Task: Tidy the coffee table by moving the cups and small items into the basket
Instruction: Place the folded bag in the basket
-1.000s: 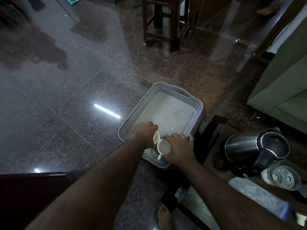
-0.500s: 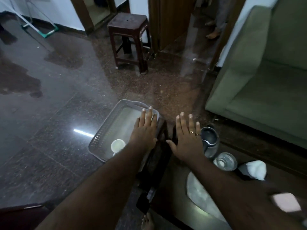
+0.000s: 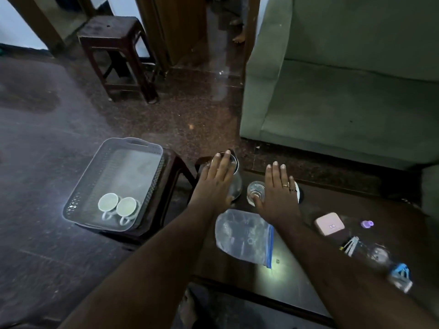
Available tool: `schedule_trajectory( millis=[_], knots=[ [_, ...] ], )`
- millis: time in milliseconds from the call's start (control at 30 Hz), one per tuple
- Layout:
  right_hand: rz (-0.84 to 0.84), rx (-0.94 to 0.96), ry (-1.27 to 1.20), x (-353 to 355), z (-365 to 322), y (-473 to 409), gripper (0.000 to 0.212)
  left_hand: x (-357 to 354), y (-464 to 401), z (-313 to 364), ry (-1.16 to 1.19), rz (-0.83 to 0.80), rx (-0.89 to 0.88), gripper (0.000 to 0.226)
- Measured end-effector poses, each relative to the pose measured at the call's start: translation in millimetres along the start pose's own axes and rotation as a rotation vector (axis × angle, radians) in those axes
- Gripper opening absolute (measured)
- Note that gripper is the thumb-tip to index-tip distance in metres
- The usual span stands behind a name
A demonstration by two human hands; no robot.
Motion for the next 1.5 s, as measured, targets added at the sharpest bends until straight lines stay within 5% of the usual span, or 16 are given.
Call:
schedule_trajectory(
  millis=[200,367,567,700,800,867,933,1000,1100,1233,1333,1500],
  knots=[
    [-0.048,0.094,-0.052,-64.4,-2.2,69.3,0.034,-87.7,-3.4,61.0,0.076,-0.185,-0.193,0.039],
    [-0.369,0.129,-0.099,-168.4,-9.6,131.8,0.045,-198.8,-0.6,78.2,0.090,-0.468,-0.116,0.041],
    [-0.392,0.254,-0.106,-217.6,-19.6,158.5,0.043,-243.7,-16.8,81.9,-0.013,-0.480,-0.081,0.057],
    [-0.375,0.223,-0.112,-225.3,-12.8,167.2,0.054,-248.9,-26.5,84.6,0.095,-0.501,0.009,0.041],
    [-0.273,0.034,-0.185,-204.2,10.5,169.7,0.068,-242.9,-32.0,88.1,0.400,-0.556,0.045,0.026],
    [-0.255,-0.326,-0.326,-189.8,47.6,178.3,0.094,-226.6,-33.3,97.7,0.580,-0.603,0.022,0.023],
    [-0.231,-0.783,-0.715,-191.5,82.4,200.5,0.114,-201.0,-36.7,108.1,0.655,-0.643,-0.027,0.022],
    [-0.228,-1.020,-1.323,-192.8,81.1,205.8,0.092,-166.0,-42.5,113.9,0.751,-0.635,-0.059,0.023],
    [-0.378,-0.948,-1.771,-163.2,57.8,181.9,0.021,-117.2,-48.6,107.2,0.921,-0.614,-0.002,0.013],
    [-0.239,-0.856,-1.988,-107.3,70.4,133.7,0.043,-66.8,-46.2,77.6,1.239,-0.511,0.210,0.009],
    [-0.171,-0.776,-1.989,-62.6,75.5,100.8,0.038,-31.5,-41.5,47.6,1.323,-0.412,0.308,0.020],
    [-0.026,-0.662,-1.776,3.6,68.7,56.0,0.057,27.1,-24.6,-19.0,1.371,-0.179,0.404,0.070]
  ],
)
Point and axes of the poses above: each hand's wrist, its own y-axis away from the middle knuckle, its own x-axis out of the back of the hand, z = x × y, the point moved 10 cm from there along -y, towards the middle knuckle, and after that the axes turned 5 degrees about y, right-handed, at the moved point
